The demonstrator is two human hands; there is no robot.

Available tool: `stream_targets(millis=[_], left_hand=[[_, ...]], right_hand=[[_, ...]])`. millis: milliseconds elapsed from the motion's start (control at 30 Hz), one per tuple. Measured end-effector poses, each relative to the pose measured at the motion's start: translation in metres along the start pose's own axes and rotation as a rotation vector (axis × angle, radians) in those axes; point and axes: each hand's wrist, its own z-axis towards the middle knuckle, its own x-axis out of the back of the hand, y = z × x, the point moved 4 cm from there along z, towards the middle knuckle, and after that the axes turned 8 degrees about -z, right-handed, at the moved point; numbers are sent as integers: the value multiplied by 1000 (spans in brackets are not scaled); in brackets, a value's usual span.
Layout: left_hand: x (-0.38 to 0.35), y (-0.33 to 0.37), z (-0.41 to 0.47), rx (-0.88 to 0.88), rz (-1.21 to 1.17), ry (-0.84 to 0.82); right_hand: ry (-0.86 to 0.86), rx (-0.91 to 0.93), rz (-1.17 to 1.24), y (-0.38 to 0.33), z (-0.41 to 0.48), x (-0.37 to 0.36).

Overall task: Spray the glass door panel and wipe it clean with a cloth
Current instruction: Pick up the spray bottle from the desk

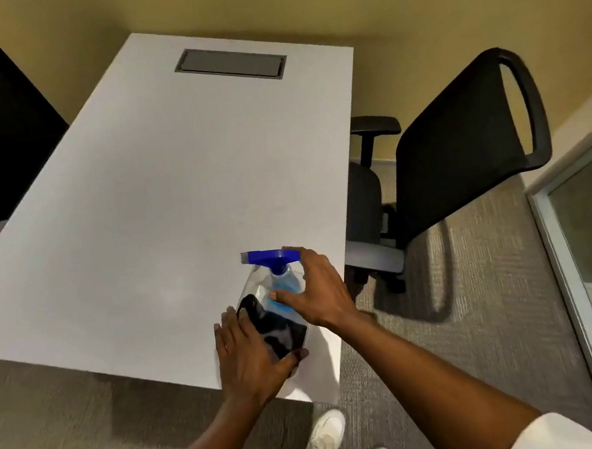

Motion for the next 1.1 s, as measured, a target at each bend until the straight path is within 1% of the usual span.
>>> stream_targets(millis=[33,133,200,400,567,667,733,800,833,867,1000,1100], left_hand=[[-3,1,1,-4,15,-25],[3,0,1,48,5,-9],[4,2,0,69,3,-4],[2,2,-3,78,76,-24],[6,6,1,71,128,-12],[10,13,1,98,226,-54],[12,22,-1,88,280,-42],[13,43,-5,46,243,-21],[14,53,-7,26,183,-13],[12,72,-10,-32,114,-21],[-3,153,-37,-368,-171,-49],[-16,200,-63,-558,-349,-93]], right_hand=[[3,-7,3,0,3,-2],[-18,-97,-5,0,11,-7],[-4,-124,1,-1,15,-10],[66,-90,-85,0,6,-8],[143,-96,27,2,-16,16],[233,-89,97,5,-36,42],[303,-83,130,9,-53,62],[371,-86,171,17,-73,83],[390,-80,192,19,-79,89],[427,-92,211,26,-90,97],[571,-169,265,56,-134,132],[684,-221,275,80,-169,156]])
